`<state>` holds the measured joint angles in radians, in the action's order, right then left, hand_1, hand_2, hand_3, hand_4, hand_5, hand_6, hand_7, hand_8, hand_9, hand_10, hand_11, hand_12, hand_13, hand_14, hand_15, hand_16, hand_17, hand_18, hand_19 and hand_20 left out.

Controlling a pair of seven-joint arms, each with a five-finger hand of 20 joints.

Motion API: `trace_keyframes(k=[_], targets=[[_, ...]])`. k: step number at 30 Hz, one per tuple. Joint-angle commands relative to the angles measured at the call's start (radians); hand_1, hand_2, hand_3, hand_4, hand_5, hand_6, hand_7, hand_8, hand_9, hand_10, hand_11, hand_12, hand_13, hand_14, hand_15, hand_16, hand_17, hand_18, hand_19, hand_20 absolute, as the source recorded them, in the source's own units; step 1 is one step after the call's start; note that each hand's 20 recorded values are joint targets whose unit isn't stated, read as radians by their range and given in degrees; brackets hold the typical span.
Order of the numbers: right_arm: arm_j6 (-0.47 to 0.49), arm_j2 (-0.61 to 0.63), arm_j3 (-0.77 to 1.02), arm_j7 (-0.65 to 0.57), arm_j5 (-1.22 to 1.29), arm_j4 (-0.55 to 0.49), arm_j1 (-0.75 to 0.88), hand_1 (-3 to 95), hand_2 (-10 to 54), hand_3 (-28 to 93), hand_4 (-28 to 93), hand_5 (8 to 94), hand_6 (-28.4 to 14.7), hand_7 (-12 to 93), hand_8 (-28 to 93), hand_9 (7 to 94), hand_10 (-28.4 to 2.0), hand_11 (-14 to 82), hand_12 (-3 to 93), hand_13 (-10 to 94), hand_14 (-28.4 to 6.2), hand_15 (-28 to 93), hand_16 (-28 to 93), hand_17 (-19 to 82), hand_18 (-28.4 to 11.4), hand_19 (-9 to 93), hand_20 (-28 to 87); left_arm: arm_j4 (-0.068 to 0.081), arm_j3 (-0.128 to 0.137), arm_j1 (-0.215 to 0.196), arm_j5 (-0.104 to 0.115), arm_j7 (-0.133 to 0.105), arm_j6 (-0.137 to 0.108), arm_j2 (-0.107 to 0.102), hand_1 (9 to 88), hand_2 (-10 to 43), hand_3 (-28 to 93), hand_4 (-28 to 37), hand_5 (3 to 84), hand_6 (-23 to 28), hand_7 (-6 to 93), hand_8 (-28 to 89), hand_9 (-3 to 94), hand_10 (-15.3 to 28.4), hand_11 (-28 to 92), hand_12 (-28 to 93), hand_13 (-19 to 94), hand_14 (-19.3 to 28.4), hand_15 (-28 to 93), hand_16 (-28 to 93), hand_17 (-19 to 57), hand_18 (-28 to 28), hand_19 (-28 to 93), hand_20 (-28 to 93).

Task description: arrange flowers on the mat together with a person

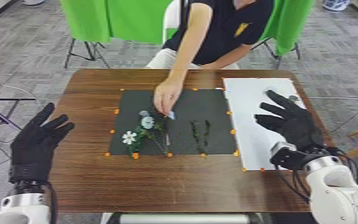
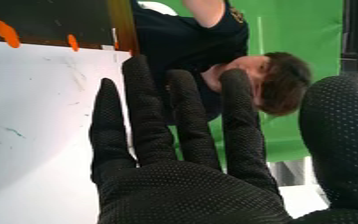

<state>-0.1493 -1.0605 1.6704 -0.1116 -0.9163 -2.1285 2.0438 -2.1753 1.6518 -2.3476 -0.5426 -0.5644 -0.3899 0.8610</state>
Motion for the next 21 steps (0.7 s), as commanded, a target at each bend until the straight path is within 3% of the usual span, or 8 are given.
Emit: trace_keyframes(k=[1,2,3,7,17,21], targets=[[0.001,-0.008,-0.004,0.016,-0.002,-0.004,0.008,19.2,6.7,78,-28,41.5,4.4,14,-12,43.6,-13.5,6.6,13.8,39,-17.4,27,15,6,-22.0,49,17,-0.004,0.004,-0.007,-0.001,0.017,-0.006,0.012,20.5,5.8,77,-28.3,39.1,5.5,11.5,-9,39.7,19.0,24,11,29,27.9,52,-8,-7.9,25.0,50,22],[0.006,-0.009,-0.006,0.017,0.002,-0.001,0.003,19.2,6.7,78,-28,41.4,4.4,14,-12,43.6,-13.5,6.6,13.8,39,-17.4,27,15,6,-22.0,49,17,-0.005,0.002,-0.010,0.007,0.007,-0.010,0.006,20.5,5.8,77,-28.3,39.0,5.6,11.5,-9,39.8,19.0,24,11,29,27.9,52,-8,-7.9,25.0,50,22],[0.008,-0.009,-0.005,0.013,0.002,-0.003,0.005,19.2,6.7,78,-28,41.4,4.4,14,-12,43.6,-13.5,6.6,13.7,39,-17.4,27,15,6,-22.0,49,17,-0.005,0.004,-0.010,-0.001,0.017,-0.006,0.012,20.6,5.8,77,-28.3,39.0,5.6,11.5,-9,39.8,19.0,24,11,29,27.9,52,-8,-7.9,25.0,50,22],[0.007,-0.008,-0.010,0.014,-0.002,0.000,0.002,19.2,6.6,78,-28,41.4,4.4,15,-12,43.6,-13.5,6.5,13.7,39,-17.2,27,15,6,-22.0,49,17,-0.005,-0.002,-0.011,0.011,0.008,-0.013,0.005,20.8,5.9,77,-28.3,38.9,5.7,11.6,-9,39.7,19.1,24,11,29,27.9,52,-8,-7.9,25.0,50,22],[0.012,-0.010,-0.009,0.012,-0.017,0.002,0.003,19.1,6.4,78,-28,41.3,4.5,15,-12,43.7,-13.5,6.5,13.8,40,-17.3,27,15,6,-22.0,50,17,-0.007,-0.002,-0.013,0.012,0.006,-0.016,0.003,21.0,6.0,77,-28.3,38.8,5.9,11.9,-9,39.7,19.0,24,11,30,27.9,52,-8,-7.8,25.0,51,21],[0.013,-0.010,-0.008,0.010,-0.018,0.002,0.007,19.1,6.4,79,-28,41.3,4.5,15,-12,43.7,-13.5,6.6,13.8,40,-17.3,27,15,6,-22.0,50,17,-0.006,0.001,-0.010,0.005,0.016,-0.013,0.008,21.1,6.0,77,-28.3,38.7,5.9,12.1,-9,39.6,19.1,24,11,30,27.9,52,-8,-7.8,25.0,51,21]])
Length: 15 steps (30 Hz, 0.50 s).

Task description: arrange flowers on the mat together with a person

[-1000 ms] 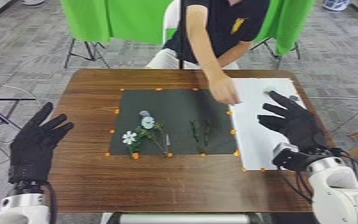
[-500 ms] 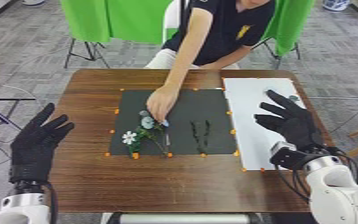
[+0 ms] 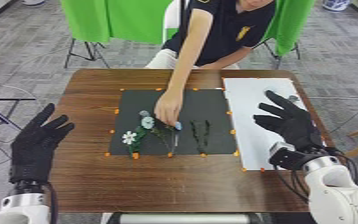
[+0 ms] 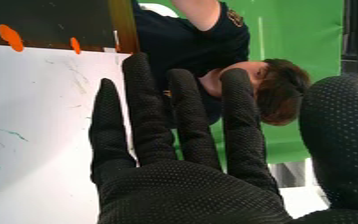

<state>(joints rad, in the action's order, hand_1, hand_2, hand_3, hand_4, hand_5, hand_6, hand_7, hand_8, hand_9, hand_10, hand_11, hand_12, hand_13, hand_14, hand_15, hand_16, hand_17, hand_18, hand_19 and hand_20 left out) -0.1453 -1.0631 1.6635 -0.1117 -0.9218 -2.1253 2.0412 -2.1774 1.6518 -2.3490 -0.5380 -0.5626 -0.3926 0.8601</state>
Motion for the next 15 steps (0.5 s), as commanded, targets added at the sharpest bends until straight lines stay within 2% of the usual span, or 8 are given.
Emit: trace_keyframes(k=[1,4,5,10,14,15], targets=[[0.010,-0.009,0.001,0.009,-0.014,-0.002,0.012,19.1,6.4,79,-28,41.3,4.6,15,-12,43.7,-13.5,6.6,13.8,40,-17.3,27,15,6,-22.0,50,17,-0.005,0.000,-0.009,0.003,0.012,-0.013,0.007,21.1,6.0,77,-28.3,38.7,5.9,12.1,-9,39.6,19.1,24,11,30,27.9,52,-8,-7.8,25.0,51,21],[0.007,-0.006,-0.003,0.011,-0.012,-0.001,0.010,19.1,6.3,79,-28,41.3,4.6,15,-12,43.7,-13.5,6.6,13.8,40,-17.4,27,15,6,-22.0,50,17,-0.005,-0.001,-0.009,0.007,0.008,-0.015,0.004,21.1,6.0,77,-28.3,38.6,6.0,12.1,-9,39.6,19.1,24,11,29,28.0,52,-8,-7.8,25.0,51,21],[0.006,-0.008,-0.002,0.008,-0.014,-0.002,0.011,19.1,6.3,79,-28,41.3,4.6,15,-12,43.7,-13.5,6.6,13.7,40,-17.4,28,15,6,-22.0,50,17,-0.005,0.001,-0.010,0.001,0.014,-0.011,0.007,21.2,6.0,77,-28.3,38.7,6.0,12.0,-9,39.6,19.1,24,11,30,27.9,52,-8,-7.7,25.0,51,21],[0.007,-0.006,-0.002,0.006,-0.017,0.000,0.010,19.1,6.3,79,-28,41.3,4.5,15,-12,43.7,-13.5,6.7,13.8,40,-17.3,28,15,6,-22.0,50,17,-0.004,-0.004,-0.010,0.008,0.005,-0.014,0.001,21.3,5.9,77,-28.3,38.6,6.0,12.2,-9,39.5,19.1,24,11,30,27.9,52,-8,-7.8,25.0,51,21],[0.007,-0.007,-0.003,0.006,-0.016,-0.002,0.013,19.1,6.3,79,-28,41.3,4.6,15,-12,43.7,-13.5,6.7,13.8,40,-17.3,28,15,6,-22.0,50,17,-0.005,-0.001,-0.011,0.003,0.014,-0.013,0.005,21.4,5.9,77,-28.3,38.6,6.0,12.4,-9,39.7,19.1,24,11,30,27.9,52,-8,-7.9,25.0,51,21],[0.010,-0.007,-0.007,0.005,-0.018,0.000,0.007,19.2,6.3,79,-28,41.3,4.6,15,-12,43.7,-13.5,6.7,13.8,40,-17.3,28,15,6,-22.0,50,17,-0.006,-0.003,-0.013,0.010,0.004,-0.015,0.000,21.5,6.0,77,-28.3,38.6,6.0,12.3,-9,39.7,19.1,24,11,30,27.8,52,-8,-7.7,25.0,51,21]])
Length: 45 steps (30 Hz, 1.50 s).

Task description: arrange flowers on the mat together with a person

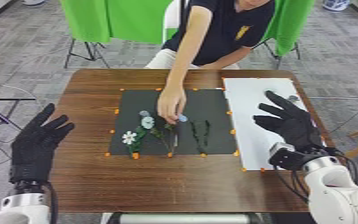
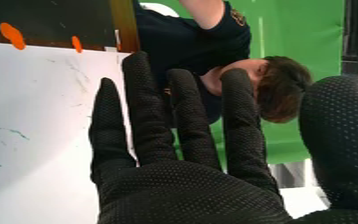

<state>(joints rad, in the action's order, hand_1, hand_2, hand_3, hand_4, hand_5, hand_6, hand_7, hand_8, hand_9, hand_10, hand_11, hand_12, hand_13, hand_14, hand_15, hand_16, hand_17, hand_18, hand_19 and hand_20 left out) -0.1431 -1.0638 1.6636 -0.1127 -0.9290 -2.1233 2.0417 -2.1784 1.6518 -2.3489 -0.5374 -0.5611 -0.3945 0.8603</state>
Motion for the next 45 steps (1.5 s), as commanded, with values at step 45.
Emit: trace_keyframes(k=[45], targets=[[-0.007,-0.002,-0.024,-0.012,-0.021,0.003,-0.005,19.4,6.1,79,-28,41.3,4.8,15,-12,43.8,-13.6,6.7,13.8,40,-17.4,30,14,6,-21.7,51,18,-0.006,-0.001,-0.005,0.001,0.016,-0.013,0.007,22.4,6.1,77,-28.3,38.7,6.1,12.1,-9,39.7,19.0,24,11,30,27.7,51,-8,-7.5,24.9,51,21]])
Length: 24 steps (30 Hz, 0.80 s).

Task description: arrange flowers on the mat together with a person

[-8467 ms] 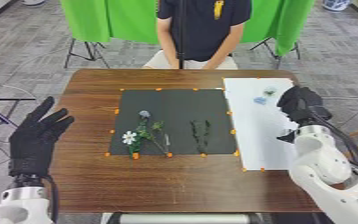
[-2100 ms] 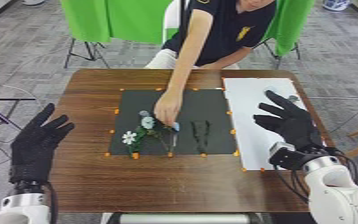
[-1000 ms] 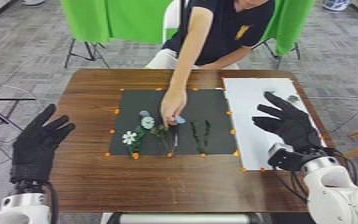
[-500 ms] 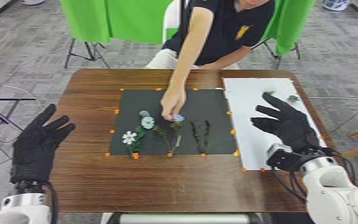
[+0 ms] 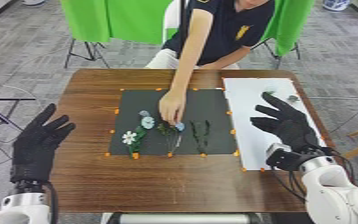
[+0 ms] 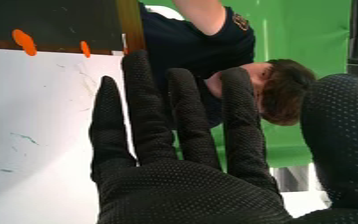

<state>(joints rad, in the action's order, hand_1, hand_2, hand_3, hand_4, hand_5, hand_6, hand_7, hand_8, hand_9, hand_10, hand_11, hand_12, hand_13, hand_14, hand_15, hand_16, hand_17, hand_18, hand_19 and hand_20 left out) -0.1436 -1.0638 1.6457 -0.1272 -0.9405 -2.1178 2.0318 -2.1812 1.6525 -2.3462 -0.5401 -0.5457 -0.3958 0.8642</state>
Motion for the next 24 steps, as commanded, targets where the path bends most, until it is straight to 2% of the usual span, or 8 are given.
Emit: trace_keyframes(k=[1,7,13,14,17,19,20,24], targets=[[-0.004,-0.003,-0.005,0.004,-0.006,-0.002,0.005,19.4,6.0,79,-28,41.3,4.8,15,-12,43.8,-13.6,6.7,13.8,40,-17.4,30,14,6,-21.7,51,18,-0.002,-0.002,-0.006,0.002,0.002,-0.011,0.003,22.5,6.1,77,-28.3,38.7,6.1,12.1,-9,39.7,19.0,24,11,30,27.7,51,-8,-7.5,24.9,51,21],[-0.007,-0.002,-0.008,0.002,-0.011,-0.003,-0.001,19.4,6.1,79,-28,41.3,4.7,15,-13,43.8,-13.6,6.7,13.8,40,-17.4,30,14,6,-21.7,51,18,-0.001,0.000,-0.003,-0.002,0.009,-0.008,0.008,22.7,6.2,76,-28.3,38.8,6.1,12.1,-9,39.8,19.0,24,11,30,27.7,52,-8,-7.6,24.9,51,21],[0.002,0.003,-0.006,0.002,-0.019,-0.005,-0.011,19.4,6.0,79,-28,41.4,4.7,15,-12,43.8,-13.6,6.8,13.8,40,-17.4,31,14,6,-21.7,52,18,-0.002,-0.002,-0.008,0.005,-0.002,-0.012,0.003,22.7,6.3,76,-28.3,38.8,6.2,12.2,-9,39.7,19.0,24,11,30,27.7,52,-8,-7.5,24.9,51,21],[0.003,0.006,-0.002,0.007,-0.026,-0.006,-0.013,19.4,6.1,79,-28,41.4,4.7,15,-12,43.8,-13.6,6.8,13.8,40,-17.4,31,14,6,-21.8,52,18,0.000,-0.003,-0.003,0.001,0.004,-0.009,0.005,22.7,6.3,76,-28.3,38.8,6.2,12.1,-9,39.8,19.0,24,11,30,27.7,51,-8,-7.5,24.9,51,21],[0.005,0.017,0.013,0.013,-0.051,-0.004,-0.030,19.6,6.0,79,-28,41.4,4.7,15,-12,43.9,-13.6,7.0,13.9,41,-17.4,32,14,7,-21.9,53,18,0.000,-0.005,-0.002,0.005,-0.006,-0.010,-0.001,22.7,6.3,76,-28.3,38.7,6.2,12.1,-9,39.8,19.0,24,11,30,27.6,51,-8,-7.5,24.9,51,21],[0.013,0.036,0.028,0.011,-0.077,0.003,-0.048,20.1,5.3,79,-28,41.4,4.7,15,-12,43.9,-13.7,7.1,14.0,41,-17.4,32,14,7,-22.2,53,19,-0.001,-0.008,-0.004,0.010,-0.015,-0.013,-0.008,22.7,6.2,76,-28.3,38.7,6.2,12.1,-9,39.8,18.9,24,11,30,27.7,51,-8,-7.5,24.9,51,21],[0.009,0.048,0.034,0.006,-0.095,0.007,-0.057,20.2,5.2,79,-28,41.4,4.7,15,-12,43.9,-13.6,7.1,14.0,41,-17.3,33,14,7,-22.3,54,19,-0.001,-0.006,-0.004,0.006,-0.010,-0.009,-0.005,22.7,6.2,76,-28.3,38.7,6.2,12.1,-9,39.8,18.9,24,11,30,27.6,51,-8,-7.5,24.9,51,21],[-0.036,0.118,0.059,-0.021,-0.167,0.029,-0.094,21.5,4.2,79,-28,41.9,4.4,15,-12,44.1,-13.6,7.3,14.2,42,-16.9,34,14,9,-23.2,56,20,-0.004,-0.011,-0.005,0.006,-0.014,-0.011,-0.009,22.4,6.2,77,-28.3,38.6,6.2,12.2,-9,39.6,19.0,24,11,30,27.9,52,-8,-7.8,25.0,51,21]])
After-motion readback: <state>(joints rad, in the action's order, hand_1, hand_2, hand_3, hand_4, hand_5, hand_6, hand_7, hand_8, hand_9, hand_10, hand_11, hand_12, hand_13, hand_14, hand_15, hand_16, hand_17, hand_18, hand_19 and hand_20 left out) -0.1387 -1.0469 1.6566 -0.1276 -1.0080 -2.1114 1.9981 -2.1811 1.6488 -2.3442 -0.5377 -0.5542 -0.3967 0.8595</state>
